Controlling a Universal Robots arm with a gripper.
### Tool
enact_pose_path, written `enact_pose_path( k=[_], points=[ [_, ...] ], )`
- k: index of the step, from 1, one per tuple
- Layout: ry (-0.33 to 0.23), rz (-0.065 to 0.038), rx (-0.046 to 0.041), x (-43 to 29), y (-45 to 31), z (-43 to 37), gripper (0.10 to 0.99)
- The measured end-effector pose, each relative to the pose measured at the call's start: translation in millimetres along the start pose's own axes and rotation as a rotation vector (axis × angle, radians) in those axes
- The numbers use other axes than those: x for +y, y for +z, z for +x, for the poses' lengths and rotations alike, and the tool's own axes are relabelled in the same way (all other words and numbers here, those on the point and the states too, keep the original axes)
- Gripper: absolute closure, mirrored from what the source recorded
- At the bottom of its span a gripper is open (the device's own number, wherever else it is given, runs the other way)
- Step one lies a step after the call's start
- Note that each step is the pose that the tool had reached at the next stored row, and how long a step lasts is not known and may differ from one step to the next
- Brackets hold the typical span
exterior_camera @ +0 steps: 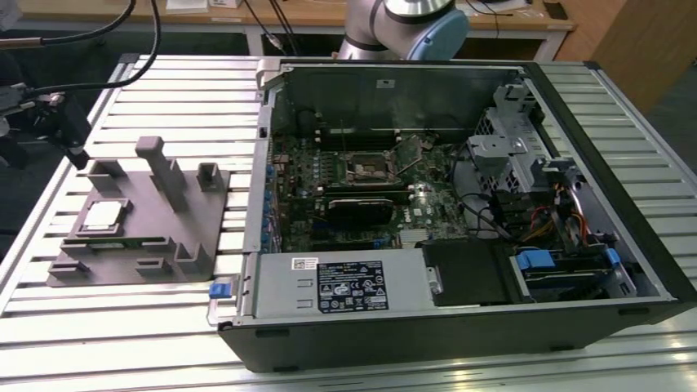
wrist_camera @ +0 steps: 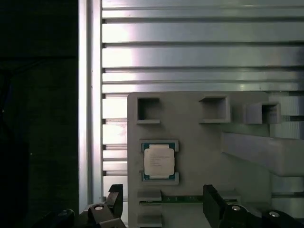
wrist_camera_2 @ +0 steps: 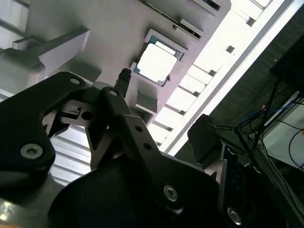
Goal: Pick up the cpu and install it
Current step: 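Pick up the cpu and move it towards the insertion slot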
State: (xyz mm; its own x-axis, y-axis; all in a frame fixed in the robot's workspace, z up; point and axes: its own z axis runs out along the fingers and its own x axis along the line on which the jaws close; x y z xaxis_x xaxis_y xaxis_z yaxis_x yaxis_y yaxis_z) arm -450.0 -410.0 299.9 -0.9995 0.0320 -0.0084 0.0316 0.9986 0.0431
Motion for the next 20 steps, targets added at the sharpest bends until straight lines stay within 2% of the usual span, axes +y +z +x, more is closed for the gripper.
enact_pose_path(
  k=[20],
  points=[
    [0.001, 0.0, -0.0001, -1.6, 35.3, -1.1, 0.322]
  ],
)
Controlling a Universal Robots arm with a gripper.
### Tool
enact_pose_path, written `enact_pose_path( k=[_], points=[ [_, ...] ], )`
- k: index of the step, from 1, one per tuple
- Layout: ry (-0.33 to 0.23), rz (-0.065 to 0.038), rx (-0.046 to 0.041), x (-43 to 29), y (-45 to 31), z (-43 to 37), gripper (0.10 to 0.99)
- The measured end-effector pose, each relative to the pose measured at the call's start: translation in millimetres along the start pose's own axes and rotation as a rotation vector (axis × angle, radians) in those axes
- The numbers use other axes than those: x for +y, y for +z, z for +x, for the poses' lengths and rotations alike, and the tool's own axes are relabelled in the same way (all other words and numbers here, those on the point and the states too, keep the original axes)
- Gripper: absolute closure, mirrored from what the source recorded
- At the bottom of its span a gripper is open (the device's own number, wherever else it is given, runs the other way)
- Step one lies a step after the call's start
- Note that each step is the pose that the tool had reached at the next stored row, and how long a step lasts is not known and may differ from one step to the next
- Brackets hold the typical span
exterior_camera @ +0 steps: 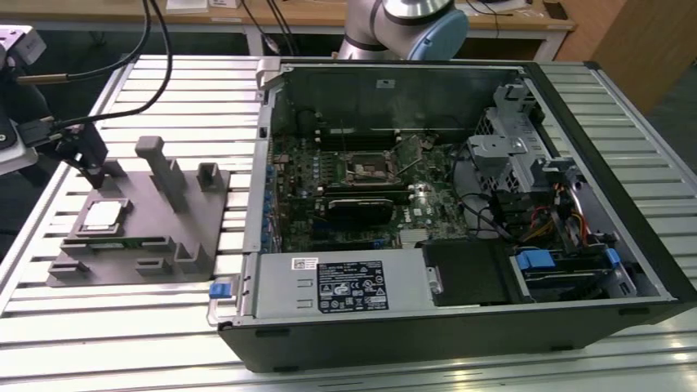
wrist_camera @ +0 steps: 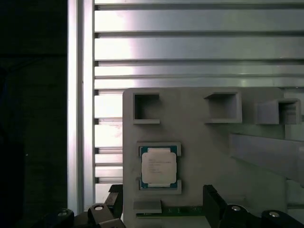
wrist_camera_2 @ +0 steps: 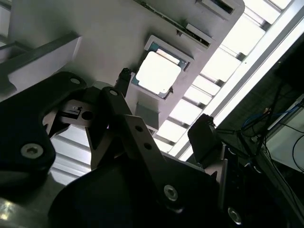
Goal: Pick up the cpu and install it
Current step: 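Pick up the cpu and move it towards the insertion slot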
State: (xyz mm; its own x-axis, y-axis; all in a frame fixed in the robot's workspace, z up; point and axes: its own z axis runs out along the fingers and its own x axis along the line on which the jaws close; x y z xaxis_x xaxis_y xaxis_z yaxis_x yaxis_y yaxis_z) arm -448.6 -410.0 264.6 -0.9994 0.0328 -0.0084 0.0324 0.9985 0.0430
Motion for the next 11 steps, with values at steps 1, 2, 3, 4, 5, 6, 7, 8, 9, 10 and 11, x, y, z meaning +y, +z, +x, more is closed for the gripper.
enact_pose_path(
  k=[1, 2, 3, 4, 5, 6, 7, 8, 9, 10, 11],
  points=[
    [0.0, 0.0, 0.0, -0.1, 1.8, 0.0, 0.322],
    [0.001, 0.0, -0.0001, -0.1, 3.2, 0.0, 0.322],
    [0.001, 0.0, 0.0, -0.2, 4.7, 0.0, 0.322],
    [0.001, 0.0, 0.0, -0.3, 6.1, 0.0, 0.322],
    [0.003, 0.0, -0.0003, -0.4, 7.9, 0.0, 0.322],
    [0.006, 0.001, -0.0003, -0.4, 9.3, 0.0, 0.322],
    [0.008, 0.001, -0.0004, -0.5, 10.6, 0.0, 0.322],
    [0.01, 0.001, -0.0005, -0.5, 12.0, 0.1, 0.322],
    [0.012, 0.001, -0.0005, -0.6, 13.3, 0.1, 0.322],
    [0.013, 0.001, -0.0006, -0.6, 14.8, 0.1, 0.322],
    [0.013, 0.001, -0.0005, -0.7, 16.0, 0.1, 0.322]
  ],
)
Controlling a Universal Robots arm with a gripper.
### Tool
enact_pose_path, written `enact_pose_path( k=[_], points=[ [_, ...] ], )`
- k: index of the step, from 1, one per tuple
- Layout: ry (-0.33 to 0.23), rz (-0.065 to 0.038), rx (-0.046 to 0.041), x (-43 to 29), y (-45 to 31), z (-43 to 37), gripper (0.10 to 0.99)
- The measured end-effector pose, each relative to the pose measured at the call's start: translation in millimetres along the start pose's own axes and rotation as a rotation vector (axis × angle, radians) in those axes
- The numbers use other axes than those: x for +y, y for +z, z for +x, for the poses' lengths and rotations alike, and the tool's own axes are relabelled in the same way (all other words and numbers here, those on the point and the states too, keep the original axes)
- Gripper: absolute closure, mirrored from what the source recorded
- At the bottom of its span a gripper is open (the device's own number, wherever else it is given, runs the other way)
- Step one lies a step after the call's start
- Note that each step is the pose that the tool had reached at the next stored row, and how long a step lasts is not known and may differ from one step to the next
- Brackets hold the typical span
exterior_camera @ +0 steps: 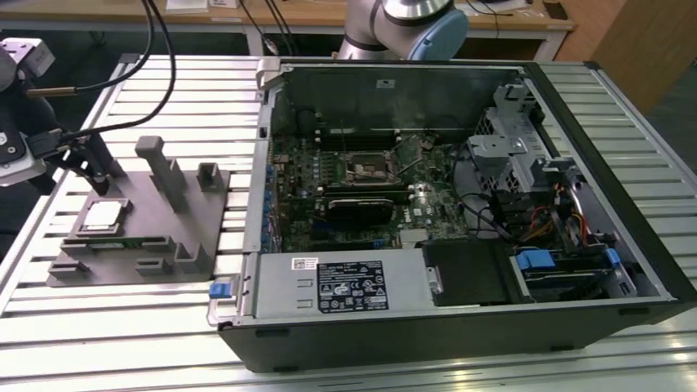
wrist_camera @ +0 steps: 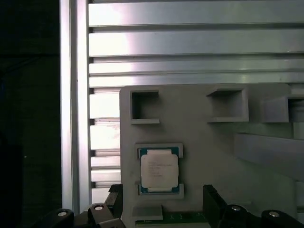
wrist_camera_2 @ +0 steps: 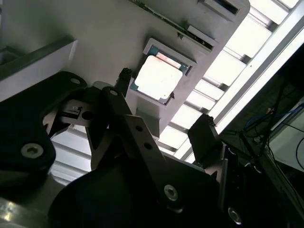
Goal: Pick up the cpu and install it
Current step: 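Pick up the cpu and move it towards the insertion slot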
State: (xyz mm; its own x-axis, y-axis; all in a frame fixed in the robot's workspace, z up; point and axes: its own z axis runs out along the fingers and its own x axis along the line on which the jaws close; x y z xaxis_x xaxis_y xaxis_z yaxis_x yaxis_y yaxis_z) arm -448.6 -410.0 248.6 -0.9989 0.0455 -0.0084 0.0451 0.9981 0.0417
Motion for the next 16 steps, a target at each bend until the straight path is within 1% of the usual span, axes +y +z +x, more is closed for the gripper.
enact_pose_path(
  k=[2, 7, 12, 16],
  points=[
    [0.0, 0.0, 0.0, -0.1, 2.0, 0.0, 0.322],
    [0.0, 0.0, -0.0002, -0.1, 3.9, 0.0, 0.322],
    [0.0, 0.0, 0.0069, -0.5, 12.5, 0.1, 0.322],
    [0.002, 0.008, 0.0065, -0.4, 18.9, 0.1, 0.322]
  ],
)
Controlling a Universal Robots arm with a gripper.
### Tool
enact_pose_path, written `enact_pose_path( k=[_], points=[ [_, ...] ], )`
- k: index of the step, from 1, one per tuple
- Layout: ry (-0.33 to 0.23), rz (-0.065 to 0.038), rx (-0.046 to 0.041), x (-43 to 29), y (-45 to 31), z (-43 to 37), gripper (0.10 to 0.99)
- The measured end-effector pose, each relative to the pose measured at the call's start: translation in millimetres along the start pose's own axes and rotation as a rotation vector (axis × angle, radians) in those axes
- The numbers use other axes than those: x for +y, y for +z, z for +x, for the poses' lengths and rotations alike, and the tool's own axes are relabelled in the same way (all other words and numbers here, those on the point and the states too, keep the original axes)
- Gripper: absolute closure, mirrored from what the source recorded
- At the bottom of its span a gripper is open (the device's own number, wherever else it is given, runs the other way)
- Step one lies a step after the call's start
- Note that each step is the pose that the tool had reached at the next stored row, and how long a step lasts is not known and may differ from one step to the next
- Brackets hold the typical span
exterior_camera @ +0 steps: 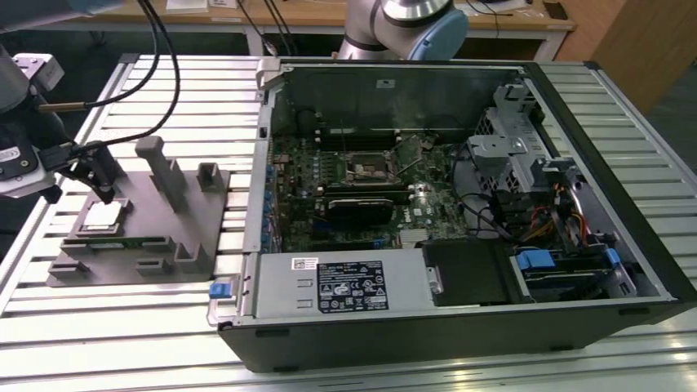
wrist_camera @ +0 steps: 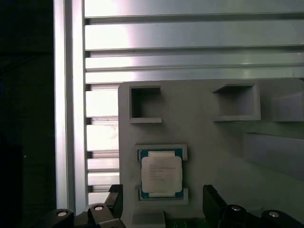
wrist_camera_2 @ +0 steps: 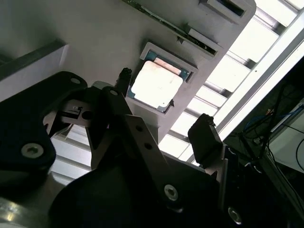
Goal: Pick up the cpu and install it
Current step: 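Pick up the cpu and move it towards the insertion slot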
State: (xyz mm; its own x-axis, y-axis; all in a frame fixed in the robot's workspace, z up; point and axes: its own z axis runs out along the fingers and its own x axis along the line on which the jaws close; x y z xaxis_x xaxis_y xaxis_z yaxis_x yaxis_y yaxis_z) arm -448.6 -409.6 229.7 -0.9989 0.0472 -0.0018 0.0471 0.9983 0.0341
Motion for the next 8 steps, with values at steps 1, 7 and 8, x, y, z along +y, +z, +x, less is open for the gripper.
enact_pose_path(
  k=[1, 7, 8],
  points=[
    [0.001, 0.0, 0.0004, 0.0, 1.8, 0.0, 0.322],
    [0.003, 0.0, 0.007, -0.3, 11.1, 0.1, 0.322],
    [0.003, 0.0, 0.0077, -0.3, 11.9, 0.1, 0.322]
  ],
)
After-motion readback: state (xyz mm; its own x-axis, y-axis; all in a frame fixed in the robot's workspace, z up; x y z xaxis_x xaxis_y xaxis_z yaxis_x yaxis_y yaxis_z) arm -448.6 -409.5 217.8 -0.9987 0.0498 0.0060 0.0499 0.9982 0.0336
